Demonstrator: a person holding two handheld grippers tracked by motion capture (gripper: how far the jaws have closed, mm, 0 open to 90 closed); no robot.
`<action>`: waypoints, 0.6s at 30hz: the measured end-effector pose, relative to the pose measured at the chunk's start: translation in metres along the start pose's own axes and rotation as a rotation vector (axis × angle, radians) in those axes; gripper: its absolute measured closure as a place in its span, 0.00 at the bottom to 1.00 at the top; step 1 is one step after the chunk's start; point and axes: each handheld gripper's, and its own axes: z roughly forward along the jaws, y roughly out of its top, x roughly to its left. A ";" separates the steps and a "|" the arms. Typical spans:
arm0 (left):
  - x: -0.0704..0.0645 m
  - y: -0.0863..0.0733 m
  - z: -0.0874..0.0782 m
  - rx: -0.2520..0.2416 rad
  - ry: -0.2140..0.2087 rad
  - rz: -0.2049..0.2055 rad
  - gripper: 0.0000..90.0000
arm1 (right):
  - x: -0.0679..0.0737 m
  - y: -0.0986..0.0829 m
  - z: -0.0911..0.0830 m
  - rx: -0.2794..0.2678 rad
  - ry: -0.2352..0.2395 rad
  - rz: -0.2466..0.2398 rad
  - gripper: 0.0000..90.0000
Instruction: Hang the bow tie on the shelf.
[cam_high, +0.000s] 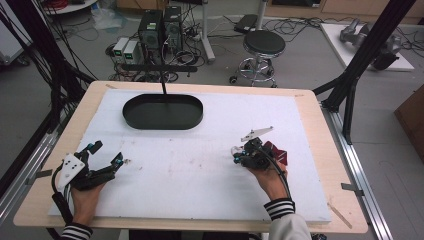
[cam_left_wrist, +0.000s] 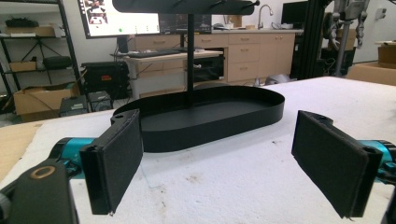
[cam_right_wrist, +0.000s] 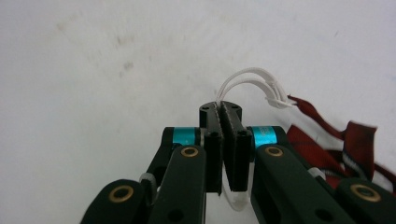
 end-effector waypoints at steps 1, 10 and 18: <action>0.000 0.000 0.000 0.000 0.000 0.000 0.19 | 0.000 0.000 0.000 0.000 0.000 0.000 0.97; 0.000 0.000 0.000 0.001 -0.002 0.000 0.19 | -0.003 0.004 -0.017 -0.241 0.000 0.084 0.97; 0.000 0.000 0.000 0.003 -0.002 0.001 0.19 | 0.002 0.012 -0.024 -0.387 -0.040 0.102 0.97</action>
